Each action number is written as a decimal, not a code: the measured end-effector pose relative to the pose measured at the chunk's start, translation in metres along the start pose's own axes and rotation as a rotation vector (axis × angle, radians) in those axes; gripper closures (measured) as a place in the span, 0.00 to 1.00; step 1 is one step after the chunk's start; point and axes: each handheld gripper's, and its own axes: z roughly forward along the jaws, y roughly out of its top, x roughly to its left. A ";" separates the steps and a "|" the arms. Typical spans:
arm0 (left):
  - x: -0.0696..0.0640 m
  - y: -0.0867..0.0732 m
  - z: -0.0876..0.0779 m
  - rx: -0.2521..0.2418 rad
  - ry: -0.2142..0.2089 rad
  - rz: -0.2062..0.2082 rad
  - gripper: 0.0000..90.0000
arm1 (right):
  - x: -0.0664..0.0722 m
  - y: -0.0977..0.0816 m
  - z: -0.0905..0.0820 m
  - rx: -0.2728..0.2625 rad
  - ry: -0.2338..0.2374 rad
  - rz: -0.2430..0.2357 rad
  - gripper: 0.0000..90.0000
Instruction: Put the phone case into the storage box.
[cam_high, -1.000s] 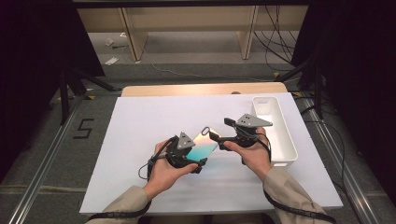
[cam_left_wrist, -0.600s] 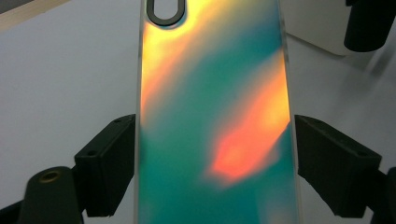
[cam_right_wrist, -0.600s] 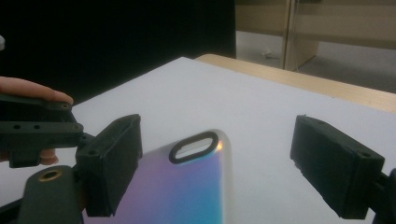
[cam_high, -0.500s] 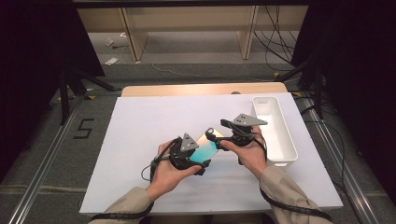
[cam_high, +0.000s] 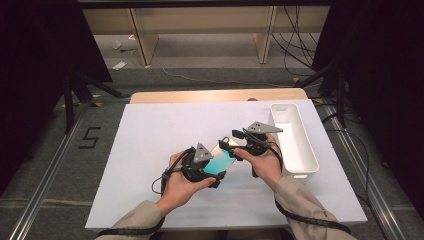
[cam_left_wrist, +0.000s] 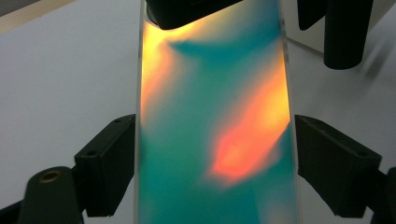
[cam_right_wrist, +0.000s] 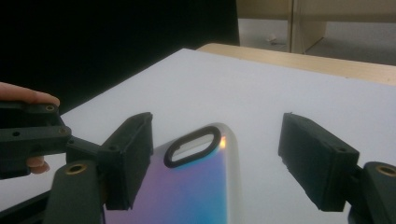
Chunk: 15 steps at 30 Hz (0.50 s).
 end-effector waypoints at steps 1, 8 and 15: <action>0.000 0.000 0.000 0.000 0.000 0.000 0.19 | 0.000 0.000 0.001 0.003 0.002 0.002 0.33; 0.001 0.000 0.000 -0.008 0.003 0.003 0.19 | 0.000 -0.001 0.004 0.011 0.024 0.045 0.42; 0.001 0.001 0.000 -0.008 0.001 0.002 0.19 | -0.001 -0.001 0.005 0.013 0.040 0.089 0.49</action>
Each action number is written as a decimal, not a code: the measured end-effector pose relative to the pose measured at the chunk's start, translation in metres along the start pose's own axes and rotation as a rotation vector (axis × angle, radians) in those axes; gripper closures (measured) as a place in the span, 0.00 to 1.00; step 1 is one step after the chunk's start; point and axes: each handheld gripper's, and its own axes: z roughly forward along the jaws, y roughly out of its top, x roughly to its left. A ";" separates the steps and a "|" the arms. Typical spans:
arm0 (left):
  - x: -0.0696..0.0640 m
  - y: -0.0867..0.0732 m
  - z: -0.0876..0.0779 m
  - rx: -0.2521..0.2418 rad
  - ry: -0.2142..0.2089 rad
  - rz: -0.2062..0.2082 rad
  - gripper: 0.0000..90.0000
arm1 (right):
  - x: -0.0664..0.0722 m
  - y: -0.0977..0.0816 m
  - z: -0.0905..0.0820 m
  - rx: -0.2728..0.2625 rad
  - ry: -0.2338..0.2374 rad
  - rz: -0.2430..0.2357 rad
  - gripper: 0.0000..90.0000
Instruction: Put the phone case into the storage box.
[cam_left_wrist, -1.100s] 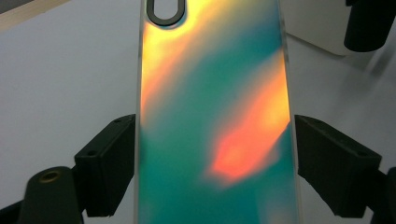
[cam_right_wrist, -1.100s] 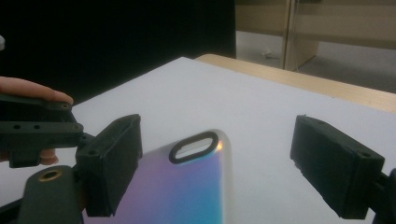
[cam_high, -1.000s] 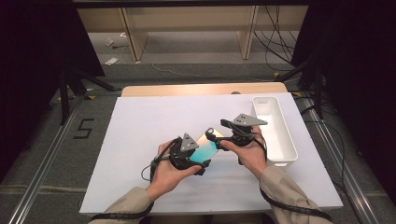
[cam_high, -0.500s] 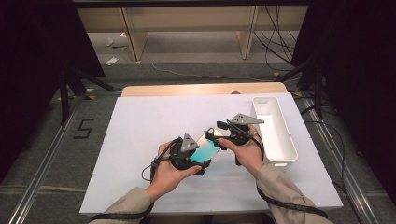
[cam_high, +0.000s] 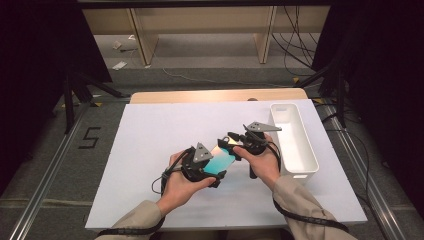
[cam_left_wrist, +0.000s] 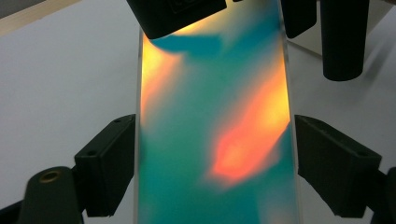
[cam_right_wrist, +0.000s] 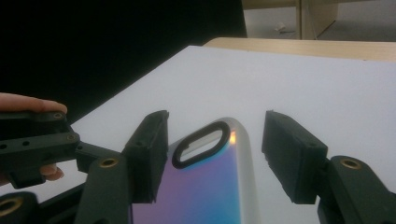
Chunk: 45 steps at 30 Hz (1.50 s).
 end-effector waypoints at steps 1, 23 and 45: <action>0.000 0.000 0.000 0.000 0.000 -0.001 0.19 | 0.000 0.000 0.000 -0.001 0.004 0.004 0.50; 0.001 0.000 0.001 -0.004 0.001 -0.004 0.19 | -0.003 0.001 -0.001 -0.017 0.035 0.082 0.68; 0.008 -0.001 -0.003 -0.095 0.012 0.035 0.17 | 0.015 0.030 -0.020 -0.073 0.133 0.012 0.89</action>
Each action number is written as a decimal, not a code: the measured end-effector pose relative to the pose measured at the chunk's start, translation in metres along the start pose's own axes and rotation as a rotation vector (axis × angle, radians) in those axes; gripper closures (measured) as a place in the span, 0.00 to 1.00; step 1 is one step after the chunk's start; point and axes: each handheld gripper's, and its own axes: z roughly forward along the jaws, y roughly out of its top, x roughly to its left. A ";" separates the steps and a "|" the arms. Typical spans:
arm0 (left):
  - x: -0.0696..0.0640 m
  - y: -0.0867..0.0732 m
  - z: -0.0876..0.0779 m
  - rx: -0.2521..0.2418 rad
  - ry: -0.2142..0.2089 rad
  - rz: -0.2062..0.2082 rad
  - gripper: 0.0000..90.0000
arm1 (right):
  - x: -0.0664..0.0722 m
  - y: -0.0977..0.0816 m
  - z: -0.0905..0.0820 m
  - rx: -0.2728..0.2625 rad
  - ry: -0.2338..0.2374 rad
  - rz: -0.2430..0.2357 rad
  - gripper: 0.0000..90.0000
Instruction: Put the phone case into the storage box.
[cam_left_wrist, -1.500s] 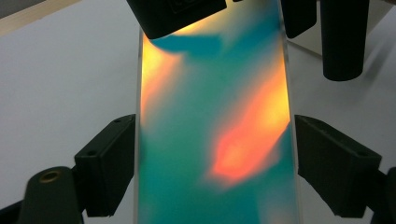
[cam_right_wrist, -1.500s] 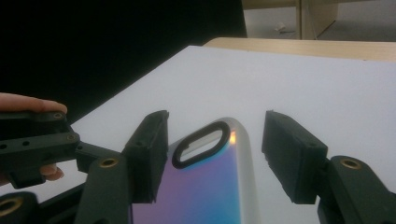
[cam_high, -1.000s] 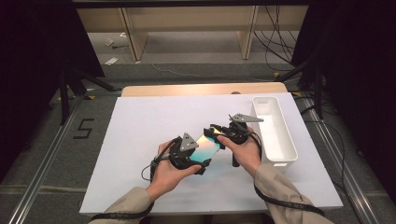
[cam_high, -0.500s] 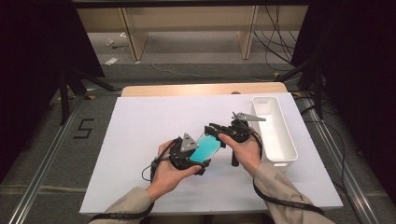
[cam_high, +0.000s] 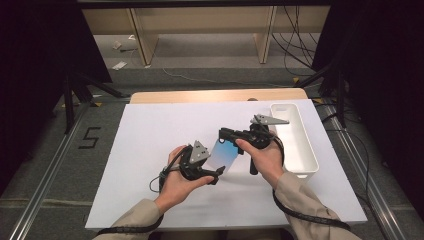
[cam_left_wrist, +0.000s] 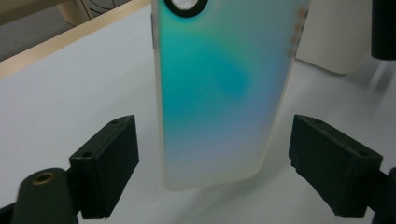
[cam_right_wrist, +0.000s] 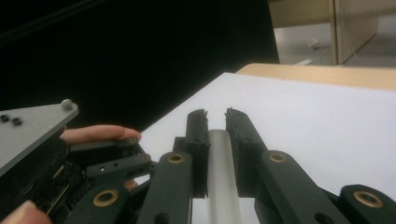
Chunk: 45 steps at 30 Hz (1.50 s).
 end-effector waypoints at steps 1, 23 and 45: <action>0.000 0.000 0.000 0.000 0.000 0.000 0.16 | 0.001 0.003 -0.001 0.000 0.001 -0.014 0.89; 0.022 -0.009 -0.008 -0.040 -0.066 0.004 0.01 | 0.005 0.016 -0.014 0.130 0.024 -0.290 0.89; 0.023 -0.012 -0.004 -0.019 -0.065 0.013 0.00 | 0.008 0.014 -0.012 0.183 0.065 -0.305 0.89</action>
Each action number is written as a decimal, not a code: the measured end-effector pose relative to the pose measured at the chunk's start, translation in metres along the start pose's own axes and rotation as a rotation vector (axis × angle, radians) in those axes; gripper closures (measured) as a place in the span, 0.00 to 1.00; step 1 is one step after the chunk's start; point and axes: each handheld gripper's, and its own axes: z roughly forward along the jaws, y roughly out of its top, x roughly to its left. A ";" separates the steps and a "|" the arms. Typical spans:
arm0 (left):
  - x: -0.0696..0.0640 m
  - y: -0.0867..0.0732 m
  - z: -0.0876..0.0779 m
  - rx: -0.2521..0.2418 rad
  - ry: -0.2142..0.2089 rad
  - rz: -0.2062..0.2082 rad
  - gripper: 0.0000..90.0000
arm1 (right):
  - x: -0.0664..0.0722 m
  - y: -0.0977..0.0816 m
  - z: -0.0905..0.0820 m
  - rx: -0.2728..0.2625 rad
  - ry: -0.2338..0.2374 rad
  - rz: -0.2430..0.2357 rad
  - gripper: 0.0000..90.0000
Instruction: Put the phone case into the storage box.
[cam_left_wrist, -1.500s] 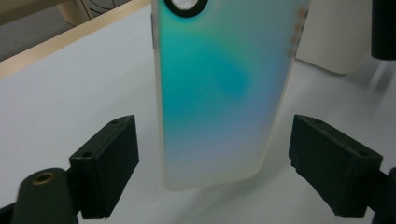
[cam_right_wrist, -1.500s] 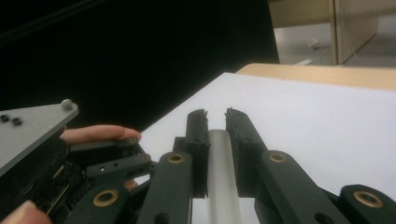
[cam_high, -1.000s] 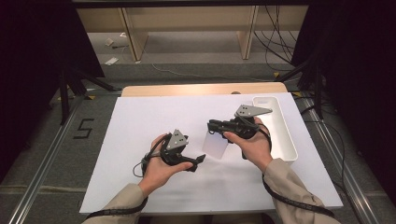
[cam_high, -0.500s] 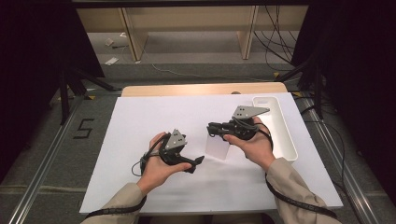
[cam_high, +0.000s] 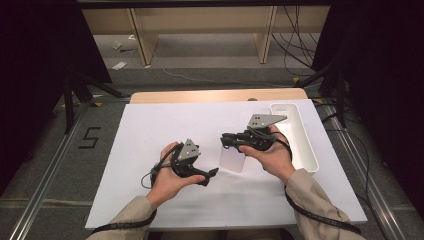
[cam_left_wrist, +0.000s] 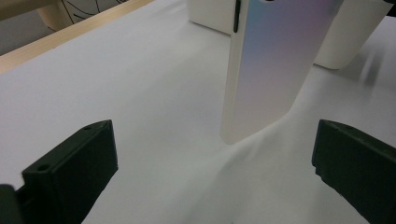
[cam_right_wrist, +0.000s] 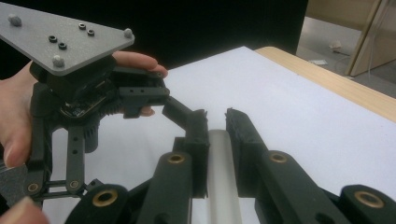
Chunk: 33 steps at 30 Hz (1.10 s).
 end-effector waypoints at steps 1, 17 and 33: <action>0.000 0.000 0.000 -0.001 0.001 -0.001 0.00 | 0.000 0.000 0.000 -0.002 0.000 0.001 0.89; -0.001 0.000 0.001 -0.001 -0.018 0.002 0.03 | 0.004 0.002 0.002 0.011 0.041 -0.015 0.89; -0.007 -0.005 0.010 0.012 -0.059 0.008 0.10 | 0.014 0.009 0.003 -0.003 0.094 -0.029 0.89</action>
